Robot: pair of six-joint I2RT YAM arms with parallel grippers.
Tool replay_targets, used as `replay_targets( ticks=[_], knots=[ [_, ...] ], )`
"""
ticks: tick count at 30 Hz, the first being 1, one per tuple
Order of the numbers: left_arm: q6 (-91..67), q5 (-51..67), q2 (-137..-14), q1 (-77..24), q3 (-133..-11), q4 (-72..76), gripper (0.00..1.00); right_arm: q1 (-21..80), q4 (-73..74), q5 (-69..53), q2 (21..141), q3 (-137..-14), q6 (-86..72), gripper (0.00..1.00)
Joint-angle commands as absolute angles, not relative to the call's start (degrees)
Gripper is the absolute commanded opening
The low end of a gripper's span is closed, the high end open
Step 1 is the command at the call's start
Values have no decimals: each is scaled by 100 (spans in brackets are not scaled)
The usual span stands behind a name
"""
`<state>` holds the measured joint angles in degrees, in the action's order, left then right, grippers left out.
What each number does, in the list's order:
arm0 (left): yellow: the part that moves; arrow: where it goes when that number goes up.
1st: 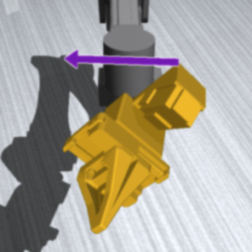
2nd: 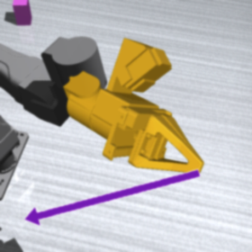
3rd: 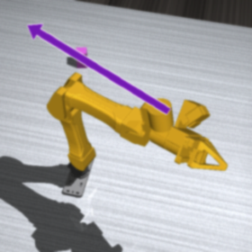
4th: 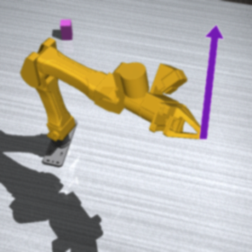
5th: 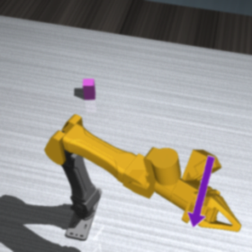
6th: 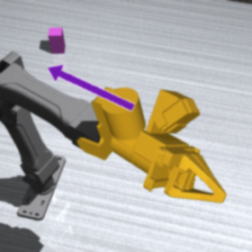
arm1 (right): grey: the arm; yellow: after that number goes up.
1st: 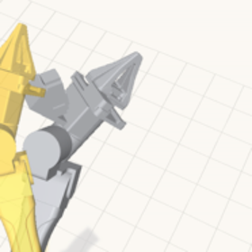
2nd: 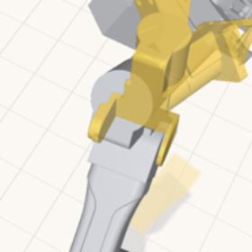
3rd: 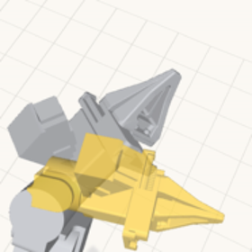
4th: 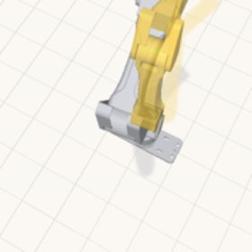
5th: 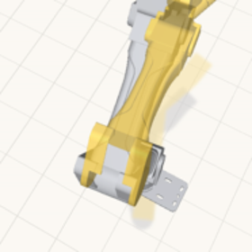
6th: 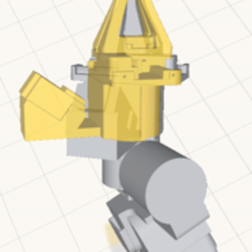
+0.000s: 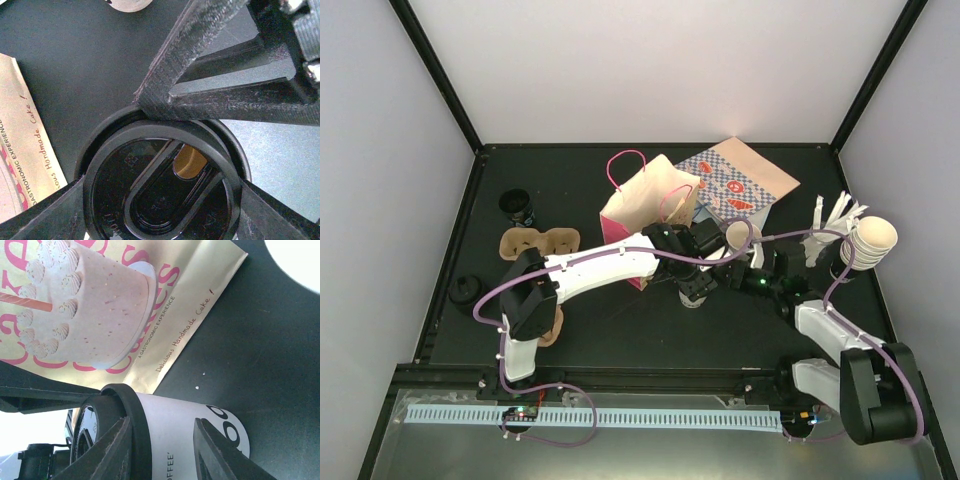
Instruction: Pack the takeout coffee
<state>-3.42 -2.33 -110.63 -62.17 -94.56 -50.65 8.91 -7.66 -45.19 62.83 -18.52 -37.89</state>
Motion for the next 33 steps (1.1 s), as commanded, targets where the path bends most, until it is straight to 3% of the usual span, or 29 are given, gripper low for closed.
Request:
replay_targets(
  ticks=[1, 20, 27, 33],
  knots=[
    [-123, 214, -11477, -6353, -9269, -5569, 70, 931, -720, -4269, 6648, -1451, -3570, 36],
    [-316, 371, -11530, -6349, -8957, -5272, 70, 955, -661, -3999, 7080, -1117, -3620, 32],
    [-535, 383, -11549, -6354, -8945, -5256, 70, 966, 144, -3696, 6684, -1435, -3366, 32],
    [-699, 263, -11506, -6354, -8947, -5327, 70, 967, 1085, -3451, 5897, -1925, -3075, 38]
  ],
)
